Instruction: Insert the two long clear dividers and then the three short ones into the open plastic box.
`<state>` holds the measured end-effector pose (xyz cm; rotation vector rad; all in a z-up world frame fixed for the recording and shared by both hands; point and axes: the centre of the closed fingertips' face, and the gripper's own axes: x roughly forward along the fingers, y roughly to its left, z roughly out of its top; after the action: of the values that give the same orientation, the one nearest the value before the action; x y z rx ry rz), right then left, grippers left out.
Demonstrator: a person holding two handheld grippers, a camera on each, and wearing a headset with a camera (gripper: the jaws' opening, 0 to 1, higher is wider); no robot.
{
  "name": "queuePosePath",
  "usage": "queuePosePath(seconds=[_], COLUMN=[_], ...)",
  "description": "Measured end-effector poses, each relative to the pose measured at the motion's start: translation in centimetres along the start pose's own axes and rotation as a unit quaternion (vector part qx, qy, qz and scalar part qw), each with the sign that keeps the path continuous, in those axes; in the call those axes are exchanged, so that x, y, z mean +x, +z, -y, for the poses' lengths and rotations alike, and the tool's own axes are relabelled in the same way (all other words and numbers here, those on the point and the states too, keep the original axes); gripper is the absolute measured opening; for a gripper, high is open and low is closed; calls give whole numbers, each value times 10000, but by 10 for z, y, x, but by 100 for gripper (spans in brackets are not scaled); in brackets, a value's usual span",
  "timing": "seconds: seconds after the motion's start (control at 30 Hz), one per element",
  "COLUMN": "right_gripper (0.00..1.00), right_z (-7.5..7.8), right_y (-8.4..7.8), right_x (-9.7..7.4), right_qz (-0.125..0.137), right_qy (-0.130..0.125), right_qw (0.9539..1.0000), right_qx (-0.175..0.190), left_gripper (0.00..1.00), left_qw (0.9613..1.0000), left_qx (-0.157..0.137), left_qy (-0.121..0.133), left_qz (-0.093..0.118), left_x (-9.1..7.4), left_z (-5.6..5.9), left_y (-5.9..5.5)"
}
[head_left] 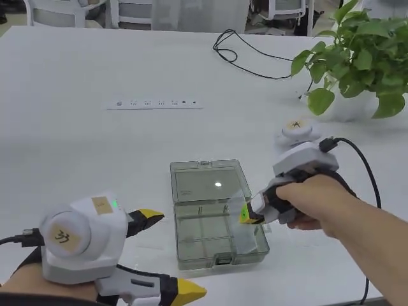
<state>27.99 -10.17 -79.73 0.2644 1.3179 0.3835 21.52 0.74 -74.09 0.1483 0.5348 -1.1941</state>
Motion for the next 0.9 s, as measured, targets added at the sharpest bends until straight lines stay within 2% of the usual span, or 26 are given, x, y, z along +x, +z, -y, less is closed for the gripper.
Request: queuePosePath(seconds=[0.37, 0.9], right_gripper=[7, 7], right_z=[0, -2], right_y=[-2, -7], right_x=[4, 3], right_qz=[-51, 9], right_qy=[-67, -133], right_qw=[10000, 9999], right_qx=[21, 48], left_gripper=[85, 84], left_qw=[9999, 9998], left_qx=[-79, -142], left_qy=[-8, -33], left_qz=[100, 154], left_x=[1, 2], left_z=[0, -1], left_y=[5, 6])
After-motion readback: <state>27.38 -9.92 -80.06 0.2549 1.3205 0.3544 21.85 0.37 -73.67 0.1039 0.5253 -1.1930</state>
